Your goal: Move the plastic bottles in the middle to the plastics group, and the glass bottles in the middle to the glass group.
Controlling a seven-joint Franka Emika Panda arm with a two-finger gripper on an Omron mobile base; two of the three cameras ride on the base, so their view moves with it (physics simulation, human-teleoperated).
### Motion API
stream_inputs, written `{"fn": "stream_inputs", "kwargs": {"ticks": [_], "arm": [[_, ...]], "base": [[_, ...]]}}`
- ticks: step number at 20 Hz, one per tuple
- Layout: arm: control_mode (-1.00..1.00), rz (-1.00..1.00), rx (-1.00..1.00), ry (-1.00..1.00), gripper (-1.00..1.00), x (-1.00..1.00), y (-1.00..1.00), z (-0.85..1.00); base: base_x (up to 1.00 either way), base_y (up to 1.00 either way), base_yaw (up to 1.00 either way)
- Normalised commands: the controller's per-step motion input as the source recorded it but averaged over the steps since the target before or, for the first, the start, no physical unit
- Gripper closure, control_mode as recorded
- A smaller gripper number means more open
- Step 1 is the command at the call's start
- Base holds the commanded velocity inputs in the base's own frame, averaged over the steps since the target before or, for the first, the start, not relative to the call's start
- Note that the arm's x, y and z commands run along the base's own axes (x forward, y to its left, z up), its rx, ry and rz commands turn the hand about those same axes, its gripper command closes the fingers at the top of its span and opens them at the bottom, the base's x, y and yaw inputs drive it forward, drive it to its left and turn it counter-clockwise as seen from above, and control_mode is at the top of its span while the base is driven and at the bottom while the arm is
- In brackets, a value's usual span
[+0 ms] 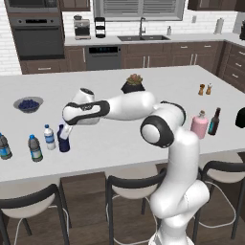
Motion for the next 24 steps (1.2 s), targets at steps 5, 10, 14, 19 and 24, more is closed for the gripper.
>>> {"fn": "stream_inputs", "kwargs": {"ticks": [5,10,14,19,24], "arm": [[-1.00,0.00,0.00,0.00,1.00,0.00,0.07,-0.30],[-1.00,0.00,-0.01,0.00,1.00,0.00,0.13,-0.62],[-1.00,0.00,0.00,0.00,1.00,0.00,0.13,-0.53],[-1.00,0.00,0.00,-0.05,1.00,0.01,0.10,-0.14],[-1.00,0.00,0.00,-0.11,1.00,0.03,0.11,0.00]], "base": [[0.00,0.00,0.00],[0.00,0.00,0.00],[0.00,0.00,0.00],[0.00,0.00,0.00],[0.00,0.00,0.00]]}}
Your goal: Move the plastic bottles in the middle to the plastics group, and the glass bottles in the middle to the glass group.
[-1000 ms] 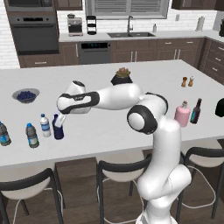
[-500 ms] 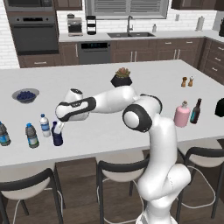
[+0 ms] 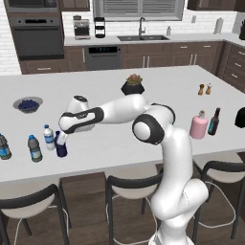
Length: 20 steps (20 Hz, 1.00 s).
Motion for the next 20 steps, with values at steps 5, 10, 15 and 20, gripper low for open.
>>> {"fn": "stream_inputs", "kwargs": {"ticks": [5,10,15,20], "arm": [[-1.00,0.00,0.00,-0.02,1.00,0.00,0.07,0.00],[-1.00,0.00,0.00,0.00,-1.00,0.00,0.00,0.00],[-1.00,0.00,0.00,0.00,-1.00,0.00,0.00,0.00],[-1.00,0.00,0.00,0.00,-1.00,0.00,0.00,0.00]], "base": [[0.00,0.00,0.00],[0.00,0.00,0.00],[0.00,0.00,0.00],[0.00,0.00,0.00]]}}
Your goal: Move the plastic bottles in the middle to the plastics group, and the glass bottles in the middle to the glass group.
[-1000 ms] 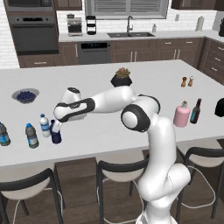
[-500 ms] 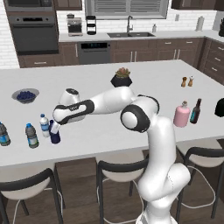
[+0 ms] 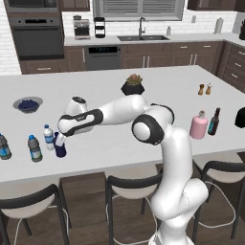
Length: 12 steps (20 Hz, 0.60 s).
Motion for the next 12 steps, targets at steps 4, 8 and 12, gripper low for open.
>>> {"fn": "stream_inputs", "kwargs": {"ticks": [4,8,12], "arm": [[-1.00,0.00,0.00,0.00,-1.00,0.00,0.00,0.00],[-1.00,0.00,0.00,0.00,-1.00,-0.05,-0.01,0.46],[-1.00,0.00,0.00,0.00,-1.00,-0.16,-0.10,0.92]], "base": [[0.00,0.00,0.00],[0.00,0.00,0.00],[0.00,0.00,0.00]]}}
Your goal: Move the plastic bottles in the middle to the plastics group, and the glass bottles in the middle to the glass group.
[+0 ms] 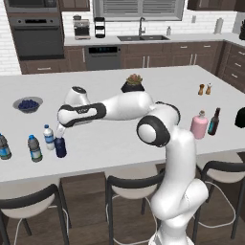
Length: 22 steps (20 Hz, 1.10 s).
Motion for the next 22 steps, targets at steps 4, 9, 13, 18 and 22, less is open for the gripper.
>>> {"fn": "stream_inputs", "kwargs": {"ticks": [4,9,13,18,22], "arm": [[-1.00,-0.03,0.00,0.00,-1.00,-0.40,-0.24,0.78],[-1.00,-0.16,-0.02,0.00,-1.00,-0.65,-0.26,0.44],[-1.00,-0.23,0.01,0.00,-1.00,-0.84,-0.58,0.04],[-1.00,-0.19,0.05,-0.01,-1.00,-0.41,-0.79,-0.01],[-1.00,-0.21,0.06,0.03,-1.00,-0.06,-0.95,-0.03]], "base": [[0.00,0.00,0.00],[0.00,0.00,0.00],[0.00,0.00,0.00],[0.00,0.00,0.00],[0.00,0.00,0.00]]}}
